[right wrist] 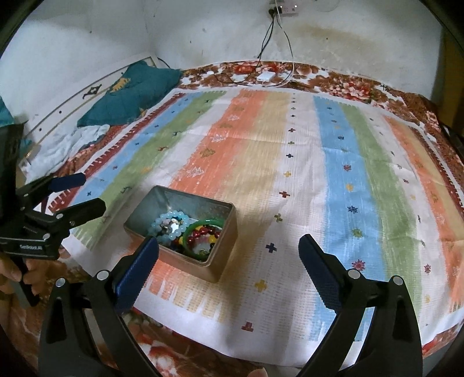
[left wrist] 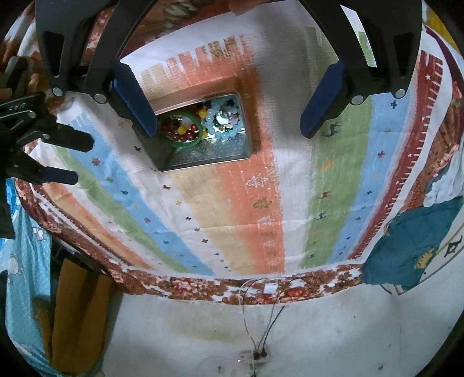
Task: Organize jewelry
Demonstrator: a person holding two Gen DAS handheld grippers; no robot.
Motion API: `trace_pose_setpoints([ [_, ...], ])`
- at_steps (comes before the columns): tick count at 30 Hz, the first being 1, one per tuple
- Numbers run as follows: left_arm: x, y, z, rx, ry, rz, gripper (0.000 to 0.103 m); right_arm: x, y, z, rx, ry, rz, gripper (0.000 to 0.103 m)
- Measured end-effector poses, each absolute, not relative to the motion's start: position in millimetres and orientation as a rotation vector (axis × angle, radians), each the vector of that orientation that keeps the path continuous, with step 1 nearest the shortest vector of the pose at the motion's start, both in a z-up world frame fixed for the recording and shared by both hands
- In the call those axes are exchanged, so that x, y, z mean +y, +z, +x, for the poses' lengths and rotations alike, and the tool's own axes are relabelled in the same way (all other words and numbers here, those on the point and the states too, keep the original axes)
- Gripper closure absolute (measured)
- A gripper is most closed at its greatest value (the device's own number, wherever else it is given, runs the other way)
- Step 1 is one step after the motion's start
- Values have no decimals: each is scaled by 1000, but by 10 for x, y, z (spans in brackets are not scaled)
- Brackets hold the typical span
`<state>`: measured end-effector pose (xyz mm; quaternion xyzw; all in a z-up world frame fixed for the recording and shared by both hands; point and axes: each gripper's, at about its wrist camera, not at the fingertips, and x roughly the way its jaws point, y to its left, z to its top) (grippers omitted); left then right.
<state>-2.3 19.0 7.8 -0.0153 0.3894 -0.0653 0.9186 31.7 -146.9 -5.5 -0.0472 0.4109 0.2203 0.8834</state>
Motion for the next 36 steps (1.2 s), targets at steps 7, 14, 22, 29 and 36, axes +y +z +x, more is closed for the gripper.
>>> trace_pose_setpoints([
  [7,140,72,-27,792,-143,-31,6,-1382,-80,287,857,482,-141,5],
  [14,112,62,-34,797,-139,-22,6,-1347,-95,272,861,487,-154,5],
  [22,116,41,-32,804,-131,-25,6,-1361,-123,302,884,491,-121,5],
  [29,149,50,-26,801,-140,-26,6,-1352,-139,304,894,498,-112,5],
  [36,134,53,-28,800,-140,-25,6,-1338,-159,301,901,500,-121,5],
])
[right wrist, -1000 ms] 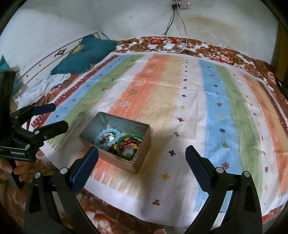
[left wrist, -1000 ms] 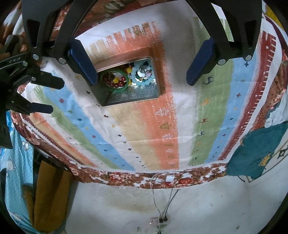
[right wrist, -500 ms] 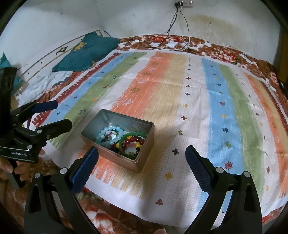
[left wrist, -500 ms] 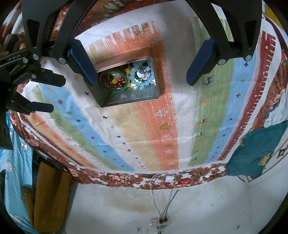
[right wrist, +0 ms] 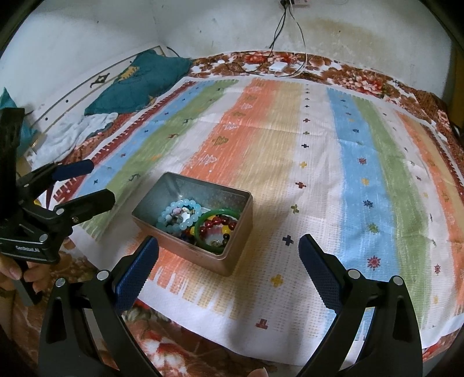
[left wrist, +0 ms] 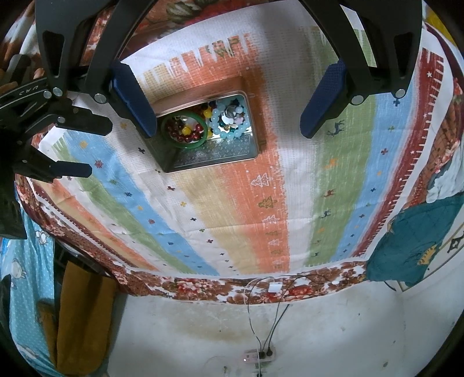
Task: Organize jewelry
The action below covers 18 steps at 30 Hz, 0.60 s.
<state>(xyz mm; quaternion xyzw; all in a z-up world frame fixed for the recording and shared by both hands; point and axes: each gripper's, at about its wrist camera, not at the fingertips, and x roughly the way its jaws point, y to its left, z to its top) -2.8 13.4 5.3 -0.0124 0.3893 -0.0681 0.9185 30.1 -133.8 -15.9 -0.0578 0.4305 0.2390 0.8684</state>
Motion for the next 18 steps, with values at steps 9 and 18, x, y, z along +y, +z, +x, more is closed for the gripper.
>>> trace_pose_setpoints([
  [9,133,57,-26,801,-138,-24,6,-1325,-168,300,906,500,-125,5],
  [18,136,56,-14,809,-145,-24,6,-1313,-197,289,911,502,-133,5],
])
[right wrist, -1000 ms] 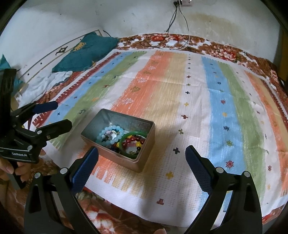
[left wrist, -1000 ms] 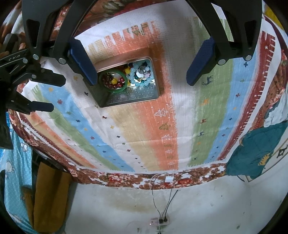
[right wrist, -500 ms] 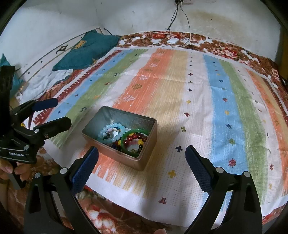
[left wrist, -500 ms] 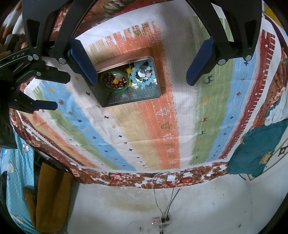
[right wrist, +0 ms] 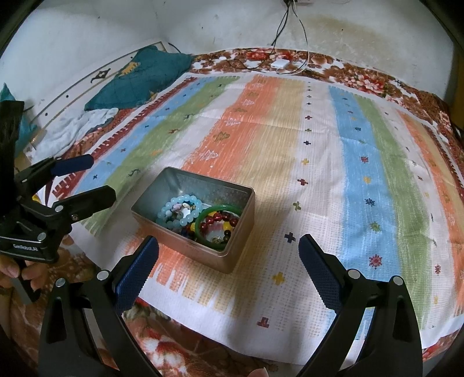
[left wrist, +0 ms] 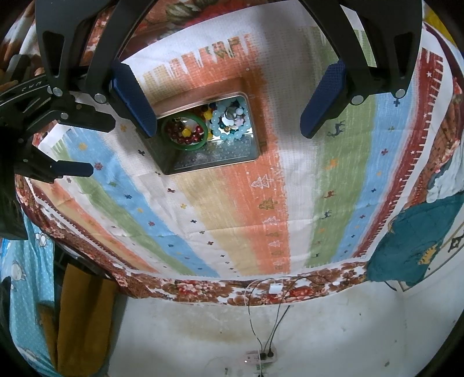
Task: Organize jewelry
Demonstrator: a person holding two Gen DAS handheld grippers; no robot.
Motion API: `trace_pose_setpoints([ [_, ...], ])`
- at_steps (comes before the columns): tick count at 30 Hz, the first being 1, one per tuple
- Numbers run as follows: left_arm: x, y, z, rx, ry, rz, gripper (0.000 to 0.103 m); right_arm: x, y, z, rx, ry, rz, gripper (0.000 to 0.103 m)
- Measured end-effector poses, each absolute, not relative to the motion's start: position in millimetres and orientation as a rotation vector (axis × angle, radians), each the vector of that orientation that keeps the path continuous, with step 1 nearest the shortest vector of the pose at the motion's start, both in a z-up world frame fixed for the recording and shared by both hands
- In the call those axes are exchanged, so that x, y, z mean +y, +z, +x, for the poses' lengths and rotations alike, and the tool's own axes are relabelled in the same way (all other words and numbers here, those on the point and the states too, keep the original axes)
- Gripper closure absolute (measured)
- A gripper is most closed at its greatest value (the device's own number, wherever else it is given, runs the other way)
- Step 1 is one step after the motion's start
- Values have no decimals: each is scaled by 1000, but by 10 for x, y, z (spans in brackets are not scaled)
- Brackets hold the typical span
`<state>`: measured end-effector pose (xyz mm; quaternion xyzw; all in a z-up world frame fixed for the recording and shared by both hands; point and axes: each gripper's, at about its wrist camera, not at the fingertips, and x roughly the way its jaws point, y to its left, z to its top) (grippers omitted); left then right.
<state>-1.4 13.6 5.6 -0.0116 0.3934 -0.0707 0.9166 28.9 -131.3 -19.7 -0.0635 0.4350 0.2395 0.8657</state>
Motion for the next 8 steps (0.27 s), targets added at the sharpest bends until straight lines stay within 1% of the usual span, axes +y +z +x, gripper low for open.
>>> trace_pose_setpoints([
  [8,133,46,-14,811,-157,-17,6,-1304,-202,292,914,502,-134,5],
])
